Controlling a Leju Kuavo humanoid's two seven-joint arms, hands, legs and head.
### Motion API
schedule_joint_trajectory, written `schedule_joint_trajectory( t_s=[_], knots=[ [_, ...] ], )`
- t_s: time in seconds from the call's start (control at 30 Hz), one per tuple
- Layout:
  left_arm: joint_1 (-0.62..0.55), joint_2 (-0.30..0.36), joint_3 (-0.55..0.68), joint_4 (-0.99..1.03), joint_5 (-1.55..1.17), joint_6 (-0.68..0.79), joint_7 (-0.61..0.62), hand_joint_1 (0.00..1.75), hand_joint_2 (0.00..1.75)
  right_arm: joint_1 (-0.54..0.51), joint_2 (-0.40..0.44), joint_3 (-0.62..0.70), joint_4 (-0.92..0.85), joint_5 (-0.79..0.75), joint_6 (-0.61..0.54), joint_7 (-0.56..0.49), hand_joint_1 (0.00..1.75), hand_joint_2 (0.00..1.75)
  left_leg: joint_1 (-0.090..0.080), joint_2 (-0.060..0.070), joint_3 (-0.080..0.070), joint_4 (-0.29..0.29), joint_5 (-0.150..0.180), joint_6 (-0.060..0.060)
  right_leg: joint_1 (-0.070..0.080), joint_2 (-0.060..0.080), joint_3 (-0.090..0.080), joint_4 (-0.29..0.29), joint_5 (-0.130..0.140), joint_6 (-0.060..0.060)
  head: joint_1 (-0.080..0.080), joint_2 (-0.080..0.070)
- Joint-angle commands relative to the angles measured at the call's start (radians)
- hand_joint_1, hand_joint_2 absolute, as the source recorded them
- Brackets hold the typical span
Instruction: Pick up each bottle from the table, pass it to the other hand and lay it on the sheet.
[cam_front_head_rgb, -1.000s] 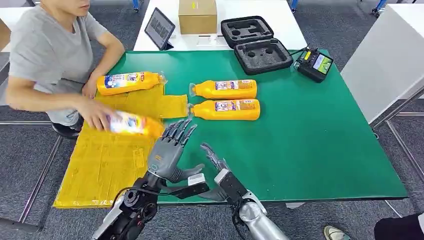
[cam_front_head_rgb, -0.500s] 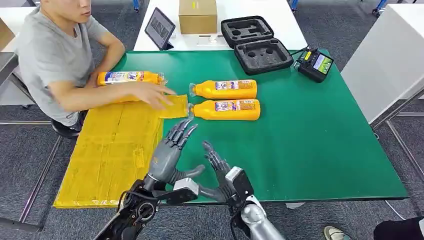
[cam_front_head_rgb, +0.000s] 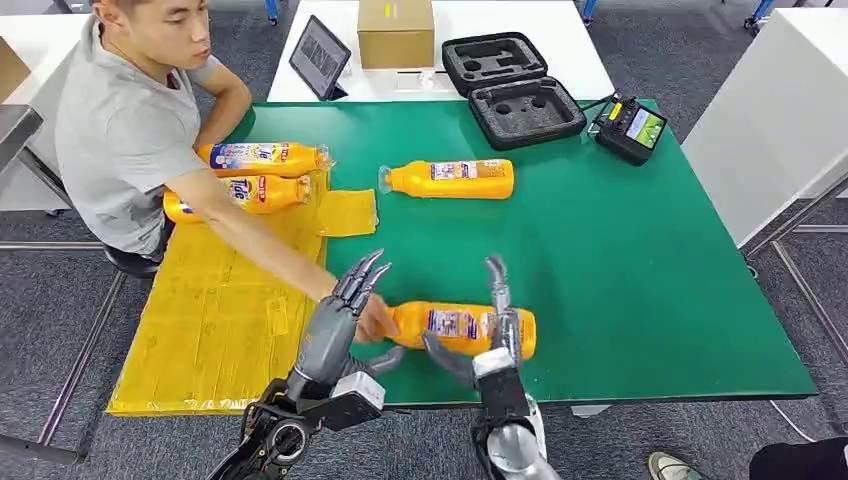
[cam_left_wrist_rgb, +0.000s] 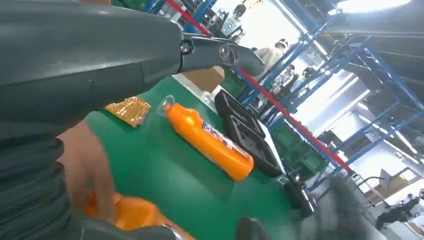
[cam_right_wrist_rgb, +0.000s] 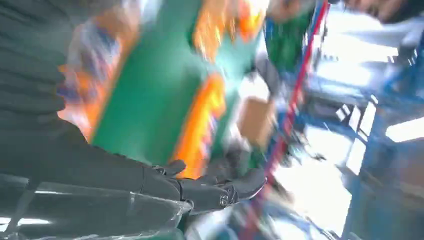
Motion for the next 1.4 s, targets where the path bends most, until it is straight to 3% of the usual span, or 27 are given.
schedule_joint_trajectory(
  t_s=[0.03, 0.27, 0.37, 0.43, 0.53, 0.57, 0.7, 0.77, 1.4],
  knots=[
    [-0.023, -0.006, -0.027, 0.034, 0.021, -0.022, -0.015, 0.00, 1.75, 0.042, 0.014, -0.133, -0.098, 0.257, -0.031, -0.001, 0.00, 1.75, 0.000, -0.002, 0.001, 0.000, 0.000, -0.001, 0.000, -0.001, 0.002, 0.000, -0.001, -0.001, 0.000, 0.000],
    [-0.025, -0.008, -0.028, 0.036, 0.024, -0.026, -0.014, 0.00, 1.75, 0.040, 0.027, -0.147, -0.107, 0.293, -0.031, -0.001, 0.00, 1.75, 0.000, -0.001, 0.003, 0.000, -0.001, -0.001, 0.000, 0.000, 0.003, 0.000, -0.001, -0.001, 0.000, 0.000],
    [-0.031, -0.011, -0.048, 0.051, 0.035, -0.049, -0.016, 0.00, 1.75, 0.058, 0.099, -0.283, -0.196, 0.618, -0.031, -0.001, 0.00, 1.75, 0.000, -0.002, 0.002, 0.000, -0.001, -0.001, 0.000, -0.002, 0.002, 0.001, -0.002, -0.001, 0.000, 0.000],
    [-0.028, -0.012, -0.054, 0.069, 0.046, -0.047, -0.027, 0.00, 1.75, 0.047, 0.112, -0.328, -0.124, 0.747, -0.031, -0.001, 0.00, 1.75, 0.000, -0.002, 0.002, 0.000, -0.001, -0.001, 0.000, -0.001, 0.002, 0.001, -0.002, -0.001, 0.000, 0.000],
    [-0.026, -0.009, -0.051, 0.074, 0.052, -0.038, -0.039, 0.00, 1.75, 0.024, 0.101, -0.312, -0.035, 0.852, -0.031, 0.039, 0.00, 1.75, 0.001, -0.001, 0.004, -0.001, 0.000, -0.001, 0.001, 0.000, 0.004, -0.002, 0.000, -0.001, 0.000, 0.000],
    [-0.025, -0.010, -0.046, 0.074, 0.054, -0.036, -0.041, 0.00, 1.75, 0.012, 0.060, -0.249, 0.022, 0.894, -0.031, 0.119, 0.00, 1.75, 0.001, -0.001, 0.005, -0.001, -0.001, -0.001, 0.001, 0.000, 0.006, -0.002, -0.001, -0.001, 0.000, 0.000],
    [-0.005, -0.016, -0.031, 0.078, 0.047, -0.043, -0.056, 0.00, 1.75, -0.048, -0.072, -0.071, 0.157, 0.813, -0.031, 0.302, 0.00, 1.75, 0.001, 0.002, 0.004, -0.002, -0.001, -0.001, 0.001, 0.003, 0.004, -0.003, 0.001, -0.001, 0.000, 0.000],
    [-0.007, -0.006, -0.049, 0.072, 0.057, -0.041, -0.056, 0.00, 1.75, -0.078, -0.099, -0.051, 0.216, 0.812, -0.005, 0.346, 0.00, 1.75, 0.001, 0.001, 0.003, -0.002, 0.000, -0.001, 0.001, 0.002, 0.004, -0.003, 0.000, -0.001, 0.000, 0.000],
    [-0.045, -0.003, -0.061, 0.089, 0.070, -0.051, -0.056, 0.00, 1.75, -0.162, -0.110, -0.015, 0.353, 0.853, 0.096, 0.423, 0.00, 1.75, 0.000, -0.001, 0.004, -0.001, -0.001, -0.001, 0.000, 0.000, 0.005, -0.001, -0.001, -0.001, 0.000, 0.000]
  ],
)
